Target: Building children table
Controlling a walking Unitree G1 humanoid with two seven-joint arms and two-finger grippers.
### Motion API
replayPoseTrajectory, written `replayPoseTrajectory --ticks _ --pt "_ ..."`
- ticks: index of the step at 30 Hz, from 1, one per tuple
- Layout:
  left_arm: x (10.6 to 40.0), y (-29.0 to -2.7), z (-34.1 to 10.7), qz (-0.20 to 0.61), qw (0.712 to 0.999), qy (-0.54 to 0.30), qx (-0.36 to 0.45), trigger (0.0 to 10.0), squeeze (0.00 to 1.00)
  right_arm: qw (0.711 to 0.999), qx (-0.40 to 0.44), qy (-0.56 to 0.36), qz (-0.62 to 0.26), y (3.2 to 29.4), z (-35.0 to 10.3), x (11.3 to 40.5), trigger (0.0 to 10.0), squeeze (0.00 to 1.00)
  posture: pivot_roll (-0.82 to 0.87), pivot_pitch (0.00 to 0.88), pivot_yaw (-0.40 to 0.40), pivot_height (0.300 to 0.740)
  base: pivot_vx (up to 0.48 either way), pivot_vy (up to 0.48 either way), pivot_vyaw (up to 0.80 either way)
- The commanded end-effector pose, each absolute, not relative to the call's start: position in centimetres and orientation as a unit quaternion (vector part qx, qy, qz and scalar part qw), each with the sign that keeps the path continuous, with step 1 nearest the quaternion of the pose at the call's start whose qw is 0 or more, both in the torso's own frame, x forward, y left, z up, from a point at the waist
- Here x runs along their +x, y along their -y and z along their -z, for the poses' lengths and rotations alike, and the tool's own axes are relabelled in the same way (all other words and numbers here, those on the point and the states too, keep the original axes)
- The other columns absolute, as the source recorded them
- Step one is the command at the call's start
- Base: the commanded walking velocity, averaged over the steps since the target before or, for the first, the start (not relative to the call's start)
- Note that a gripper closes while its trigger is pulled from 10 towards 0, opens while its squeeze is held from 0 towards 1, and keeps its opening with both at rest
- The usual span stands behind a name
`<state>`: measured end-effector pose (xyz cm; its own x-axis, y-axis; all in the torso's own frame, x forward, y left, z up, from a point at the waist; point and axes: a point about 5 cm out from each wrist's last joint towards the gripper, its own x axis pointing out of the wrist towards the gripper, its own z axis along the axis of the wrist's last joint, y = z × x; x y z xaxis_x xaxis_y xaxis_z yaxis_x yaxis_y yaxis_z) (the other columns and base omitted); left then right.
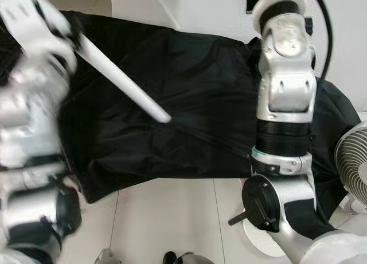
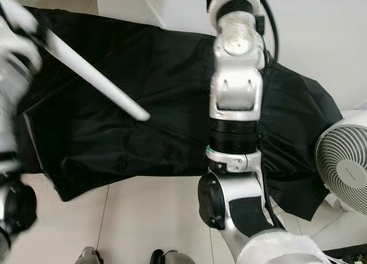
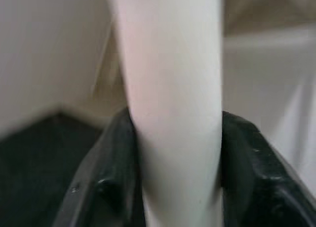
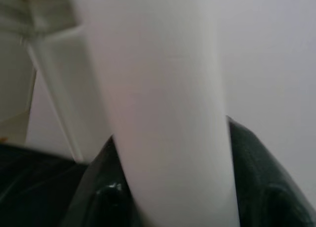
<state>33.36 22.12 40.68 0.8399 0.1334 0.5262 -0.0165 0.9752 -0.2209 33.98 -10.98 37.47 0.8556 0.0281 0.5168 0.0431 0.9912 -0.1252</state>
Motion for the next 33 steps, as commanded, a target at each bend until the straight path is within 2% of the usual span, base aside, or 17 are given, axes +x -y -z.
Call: replayPoseTrajectory --ticks 1,4,6,10,12,13,14,17,26,33 --pt "32.4 -19.0 -42.8 0.062 0.938 0.332 -0.077 0.0 0.00 0.953 -0.059 0.294 -0.049 9.4 -38.3 33.3 0.0 0.00 0.10 0.166 -0.105 0.740 0.000 0.000 0.00" --pt "32.0 -18.1 -44.1 0.083 0.931 0.350 -0.064 0.0 0.00 0.956 -0.066 0.282 -0.035 10.5 -36.8 33.3 0.0 0.00 0.10 0.166 -0.106 0.740 0.000 0.000 0.00" --pt "31.6 -17.0 -44.9 0.103 0.926 0.359 -0.049 0.0 0.00 0.967 -0.057 0.247 -0.010 12.0 -34.1 33.6 0.0 0.00 0.11 0.170 -0.100 0.740 0.000 0.000 0.00" --pt "31.6 -17.0 -44.9 0.103 0.926 0.359 -0.049 0.0 0.00 0.967 -0.057 0.247 -0.010 12.0 -34.1 33.6 0.0 0.00 0.11 0.170 -0.100 0.740 0.000 0.000 0.00" --pt "31.3 -15.5 -45.1 0.135 0.924 0.355 -0.040 0.0 0.00 0.978 -0.043 0.203 0.016 13.4 -30.4 33.6 0.0 0.00 0.11 0.173 -0.092 0.740 0.000 0.000 0.00" --pt "31.3 -15.5 -45.1 0.135 0.924 0.355 -0.040 0.0 0.00 0.978 -0.043 0.203 0.016 13.4 -30.4 33.6 0.0 0.00 0.11 0.173 -0.092 0.740 0.000 0.000 0.00" --pt "31.1 -14.8 -45.0 0.155 0.924 0.349 -0.035 0.0 0.00 0.981 -0.043 0.189 0.028 13.9 -28.5 33.1 0.0 0.00 0.12 0.176 -0.091 0.740 0.000 0.000 0.00" --pt "30.8 -14.1 -44.4 0.186 0.922 0.339 -0.020 0.0 0.00 0.981 -0.030 0.187 0.029 14.0 -26.5 31.8 0.0 0.00 0.12 0.181 -0.089 0.740 0.000 0.000 0.00" --pt "30.7 -13.8 -43.3 0.196 0.926 0.322 -0.003 0.0 0.00 0.982 -0.015 0.185 0.024 14.5 -23.2 30.0 0.0 0.00 0.13 0.189 -0.083 0.740 0.000 0.000 0.00" --pt "30.1 -13.3 -43.0 0.209 0.919 0.334 0.013 0.0 0.00 0.981 -0.014 0.194 0.004 14.6 -19.8 28.4 0.0 0.00 0.14 0.202 -0.075 0.740 0.000 0.000 0.00"
